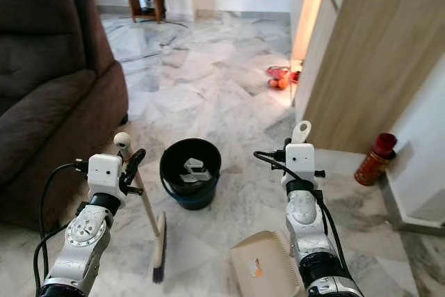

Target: Sweep floor

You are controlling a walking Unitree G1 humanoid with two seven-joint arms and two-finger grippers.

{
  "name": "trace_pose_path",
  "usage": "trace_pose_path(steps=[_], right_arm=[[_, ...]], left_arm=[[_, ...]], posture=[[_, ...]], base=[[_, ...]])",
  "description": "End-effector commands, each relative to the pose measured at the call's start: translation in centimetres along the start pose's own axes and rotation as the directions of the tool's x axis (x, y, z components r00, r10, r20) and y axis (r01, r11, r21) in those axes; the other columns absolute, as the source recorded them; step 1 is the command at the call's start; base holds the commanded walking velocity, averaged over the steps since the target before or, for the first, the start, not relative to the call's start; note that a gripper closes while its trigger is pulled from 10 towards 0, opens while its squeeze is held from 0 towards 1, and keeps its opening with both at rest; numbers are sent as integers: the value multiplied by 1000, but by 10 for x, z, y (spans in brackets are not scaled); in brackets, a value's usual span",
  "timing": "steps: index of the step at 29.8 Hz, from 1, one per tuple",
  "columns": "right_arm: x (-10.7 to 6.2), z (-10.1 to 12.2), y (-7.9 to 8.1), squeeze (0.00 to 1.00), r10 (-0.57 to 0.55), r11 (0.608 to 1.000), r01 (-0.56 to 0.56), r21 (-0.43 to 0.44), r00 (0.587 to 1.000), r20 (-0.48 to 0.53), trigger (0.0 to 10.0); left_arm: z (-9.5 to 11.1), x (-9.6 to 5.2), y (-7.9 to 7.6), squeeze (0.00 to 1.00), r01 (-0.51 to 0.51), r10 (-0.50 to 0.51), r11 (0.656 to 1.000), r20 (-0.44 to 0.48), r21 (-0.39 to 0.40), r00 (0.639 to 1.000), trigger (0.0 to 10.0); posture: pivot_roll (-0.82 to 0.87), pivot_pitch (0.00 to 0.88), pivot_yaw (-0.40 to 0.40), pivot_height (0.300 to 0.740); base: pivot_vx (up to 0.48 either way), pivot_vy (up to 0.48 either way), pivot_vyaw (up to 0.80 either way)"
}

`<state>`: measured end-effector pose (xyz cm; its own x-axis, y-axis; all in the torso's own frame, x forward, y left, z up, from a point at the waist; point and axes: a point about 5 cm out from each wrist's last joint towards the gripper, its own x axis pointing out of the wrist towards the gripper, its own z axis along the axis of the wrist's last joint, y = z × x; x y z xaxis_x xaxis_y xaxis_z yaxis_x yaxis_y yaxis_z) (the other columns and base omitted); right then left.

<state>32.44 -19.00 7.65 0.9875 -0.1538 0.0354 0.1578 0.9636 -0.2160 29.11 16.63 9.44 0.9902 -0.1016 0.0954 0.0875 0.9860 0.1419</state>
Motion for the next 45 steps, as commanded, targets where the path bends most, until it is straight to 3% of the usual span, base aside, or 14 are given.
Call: trace_pose_path(steps=[1, 8, 45], right_arm=[[3, 6, 0, 0, 0, 1000, 0, 0, 1000, 27, 10000], [3, 5, 1, 0, 1, 1000, -1, -2, 1000, 23, 10000], [3, 4, 3, 0, -15, 1000, 15, 8, 1000, 7, 10000]], left_arm=[[7, 4, 2, 0, -5, 5, 1000, 27, 14, 1000, 10000], [7, 5, 1, 0, -2, 2, 1000, 30, 15, 1000, 10000], [7, 7, 1, 0, -1, 0, 1000, 29, 23, 1000, 10000]], posture=[[105, 0, 16, 740], [108, 0, 16, 740], [101, 0, 19, 740]], base=[[0, -319, -800], [0, -340, -800], [0, 0, -800]])
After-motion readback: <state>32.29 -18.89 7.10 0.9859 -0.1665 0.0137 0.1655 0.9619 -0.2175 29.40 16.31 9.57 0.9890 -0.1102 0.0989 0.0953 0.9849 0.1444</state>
